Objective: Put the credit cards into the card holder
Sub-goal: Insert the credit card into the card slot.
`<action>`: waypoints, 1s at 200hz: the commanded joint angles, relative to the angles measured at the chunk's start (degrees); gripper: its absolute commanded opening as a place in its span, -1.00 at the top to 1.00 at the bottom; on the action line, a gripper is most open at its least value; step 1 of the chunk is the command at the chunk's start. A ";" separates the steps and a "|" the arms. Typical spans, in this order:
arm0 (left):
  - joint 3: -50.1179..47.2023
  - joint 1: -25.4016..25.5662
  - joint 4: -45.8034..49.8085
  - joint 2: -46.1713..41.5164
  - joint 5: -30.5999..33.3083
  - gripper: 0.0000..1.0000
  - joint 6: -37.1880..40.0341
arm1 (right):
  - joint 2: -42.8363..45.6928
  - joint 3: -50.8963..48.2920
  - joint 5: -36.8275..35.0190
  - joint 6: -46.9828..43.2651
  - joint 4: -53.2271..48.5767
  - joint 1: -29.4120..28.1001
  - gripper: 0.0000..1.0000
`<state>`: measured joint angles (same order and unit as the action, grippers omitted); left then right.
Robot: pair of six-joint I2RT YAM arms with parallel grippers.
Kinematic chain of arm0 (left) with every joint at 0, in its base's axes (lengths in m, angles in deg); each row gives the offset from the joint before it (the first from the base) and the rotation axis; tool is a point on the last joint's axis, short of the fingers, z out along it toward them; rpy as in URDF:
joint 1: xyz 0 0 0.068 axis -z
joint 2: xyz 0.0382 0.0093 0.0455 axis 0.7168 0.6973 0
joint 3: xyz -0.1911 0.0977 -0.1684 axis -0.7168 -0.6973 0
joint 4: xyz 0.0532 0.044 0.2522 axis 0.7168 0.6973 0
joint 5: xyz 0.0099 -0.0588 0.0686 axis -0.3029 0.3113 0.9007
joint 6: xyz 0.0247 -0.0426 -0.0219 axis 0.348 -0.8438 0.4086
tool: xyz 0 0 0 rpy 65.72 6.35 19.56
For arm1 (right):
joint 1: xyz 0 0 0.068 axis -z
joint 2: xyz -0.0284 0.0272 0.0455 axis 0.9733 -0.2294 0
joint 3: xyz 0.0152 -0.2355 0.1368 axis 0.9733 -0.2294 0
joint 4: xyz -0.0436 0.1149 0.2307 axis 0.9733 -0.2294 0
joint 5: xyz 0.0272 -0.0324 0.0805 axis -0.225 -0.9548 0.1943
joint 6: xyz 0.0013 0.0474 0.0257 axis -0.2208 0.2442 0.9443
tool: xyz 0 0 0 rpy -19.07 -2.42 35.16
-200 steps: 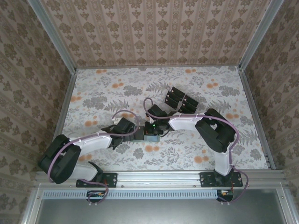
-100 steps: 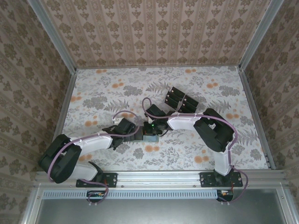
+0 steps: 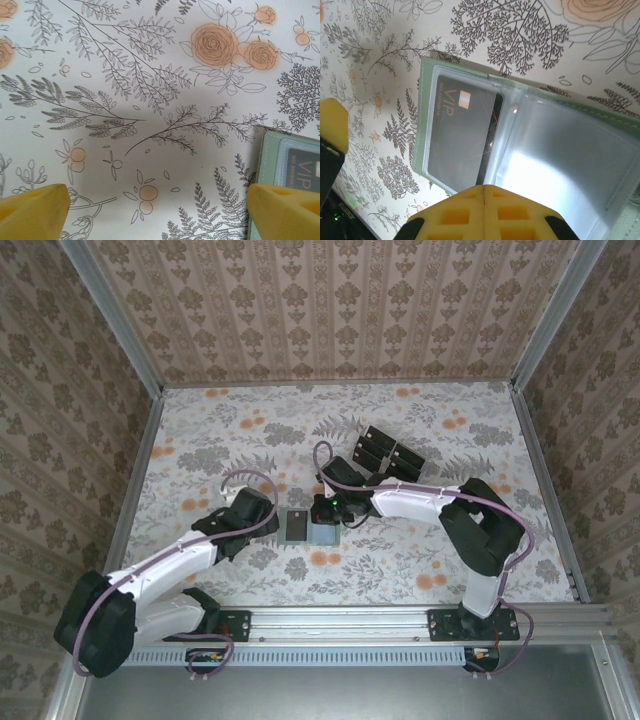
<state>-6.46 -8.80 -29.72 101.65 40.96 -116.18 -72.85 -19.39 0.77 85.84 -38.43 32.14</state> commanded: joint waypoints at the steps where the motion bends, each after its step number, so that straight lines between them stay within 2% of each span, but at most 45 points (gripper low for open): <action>1: 0.14 -0.52 2.86 -1.42 -0.52 -1.00 0.76 | 0.62 -0.05 -0.79 -0.61 -2.14 0.16 1.00; 92: -1.15 -0.61 0.55 0.03 -2.51 -1.00 0.83 | -4.70 3.43 0.65 0.49 -1.12 -1.68 1.00; 200: -3.20 0.25 -0.86 8.02 -3.23 -1.00 -2.08 | -5.16 0.61 0.60 1.86 0.55 -2.59 1.00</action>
<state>-8.80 -9.06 -29.50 108.68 38.01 -116.53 -77.18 -18.16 0.86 86.93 -38.32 30.11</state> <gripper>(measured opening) 0.998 0.068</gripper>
